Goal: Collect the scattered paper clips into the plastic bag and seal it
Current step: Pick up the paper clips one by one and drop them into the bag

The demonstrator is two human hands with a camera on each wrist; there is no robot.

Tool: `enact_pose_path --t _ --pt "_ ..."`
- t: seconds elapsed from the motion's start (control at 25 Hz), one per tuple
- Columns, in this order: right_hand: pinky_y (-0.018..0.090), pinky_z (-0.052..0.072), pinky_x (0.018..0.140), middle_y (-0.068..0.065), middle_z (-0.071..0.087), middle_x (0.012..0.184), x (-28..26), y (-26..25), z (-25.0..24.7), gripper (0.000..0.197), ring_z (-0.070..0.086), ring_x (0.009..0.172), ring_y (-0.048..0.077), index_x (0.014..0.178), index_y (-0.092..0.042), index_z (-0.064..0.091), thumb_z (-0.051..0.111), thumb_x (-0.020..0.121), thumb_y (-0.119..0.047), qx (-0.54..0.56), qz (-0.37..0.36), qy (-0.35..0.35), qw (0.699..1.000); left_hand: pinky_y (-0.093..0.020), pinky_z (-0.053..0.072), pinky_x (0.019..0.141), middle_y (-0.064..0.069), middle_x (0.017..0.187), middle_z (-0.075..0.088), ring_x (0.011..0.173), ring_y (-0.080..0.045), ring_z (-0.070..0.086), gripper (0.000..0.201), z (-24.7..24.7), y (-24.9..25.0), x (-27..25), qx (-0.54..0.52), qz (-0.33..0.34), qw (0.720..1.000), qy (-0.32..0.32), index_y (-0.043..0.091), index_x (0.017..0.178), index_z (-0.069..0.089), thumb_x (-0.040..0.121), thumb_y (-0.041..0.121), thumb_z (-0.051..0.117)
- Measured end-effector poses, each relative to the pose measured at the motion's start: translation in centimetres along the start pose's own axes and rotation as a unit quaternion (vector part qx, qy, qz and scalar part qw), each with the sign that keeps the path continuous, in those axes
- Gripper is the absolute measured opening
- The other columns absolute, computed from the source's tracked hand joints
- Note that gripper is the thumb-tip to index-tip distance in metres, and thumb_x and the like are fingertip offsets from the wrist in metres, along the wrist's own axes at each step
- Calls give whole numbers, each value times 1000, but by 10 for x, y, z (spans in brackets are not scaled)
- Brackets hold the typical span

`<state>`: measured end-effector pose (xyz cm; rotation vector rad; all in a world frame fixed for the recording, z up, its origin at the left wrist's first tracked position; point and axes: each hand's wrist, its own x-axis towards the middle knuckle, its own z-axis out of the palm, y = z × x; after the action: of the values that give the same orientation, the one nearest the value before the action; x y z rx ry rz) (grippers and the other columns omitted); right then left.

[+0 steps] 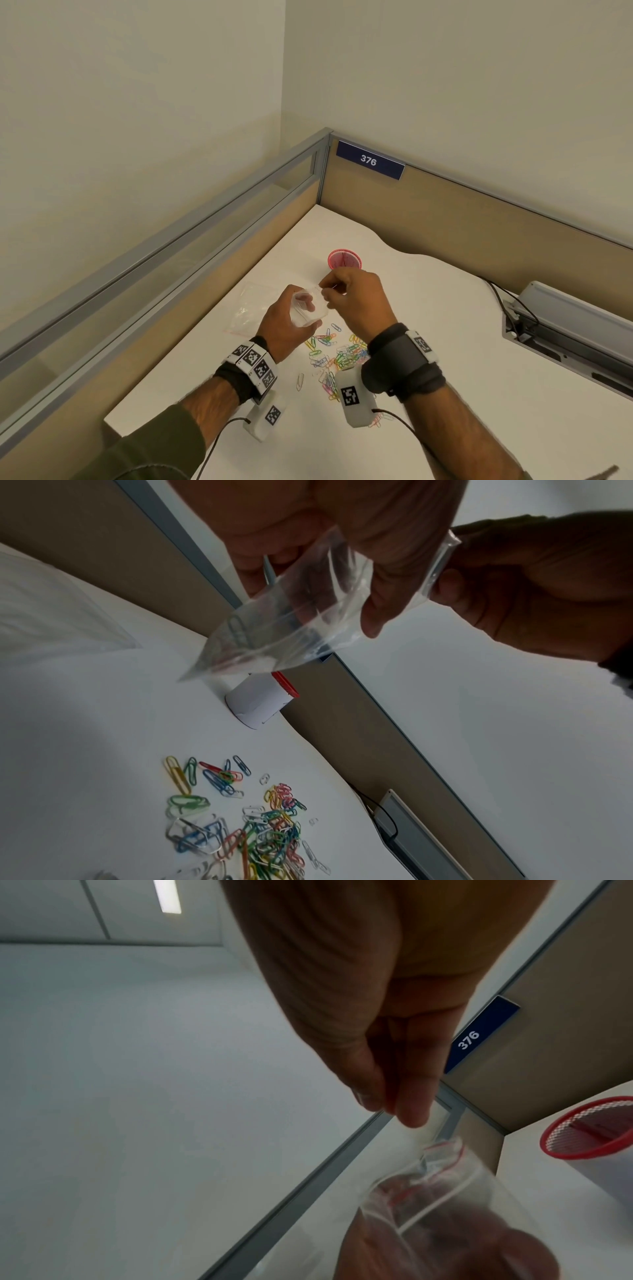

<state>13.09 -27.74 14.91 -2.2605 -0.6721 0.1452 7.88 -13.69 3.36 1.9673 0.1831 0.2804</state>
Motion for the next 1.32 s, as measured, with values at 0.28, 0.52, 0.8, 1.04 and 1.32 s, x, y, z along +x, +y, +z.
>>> enact_pose_path --t 0.28,0.52,0.8,1.04,1.32 --pt "32 55 83 2 72 96 10 104 -8 13 66 86 19 94 -15 71 61 87 -11 -43 105 46 992 -6 42 88 8 103 67 106 -7 61 46 -11 -5 0 -34 10 999 21 22 109 52 75 15 83" --pt "38 42 106 11 59 131 -61 252 -1 32 55 120 29 120 -11 63 55 89 -13 -186 366 -1 912 -7 43 90 4 109 67 113 -11 61 48 -28 -12 -5 -52 1 998 38 18 111 52 75 9 82" --pt "32 52 89 13 67 108 -100 250 38 23 64 98 29 101 -5 68 54 90 -21 -197 391 -1 899 -25 44 99 5 110 66 115 -13 60 47 -27 -14 -11 -36 -9 999 31 20 112 52 76 12 82" --pt "38 55 92 7 70 108 -73 223 52 16 65 93 22 102 -14 69 63 88 -19 -18 309 -12 951 -27 44 100 6 110 67 113 -12 61 46 -24 -9 -14 -36 4 999 28 20 112 52 77 13 82" --pt "25 45 85 1 50 113 -146 199 53 53 56 101 19 115 -21 49 77 73 -38 -145 315 -140 928 -25 44 98 8 111 64 114 -13 59 47 -28 -13 -20 -26 -9 999 43 18 114 52 77 15 82"
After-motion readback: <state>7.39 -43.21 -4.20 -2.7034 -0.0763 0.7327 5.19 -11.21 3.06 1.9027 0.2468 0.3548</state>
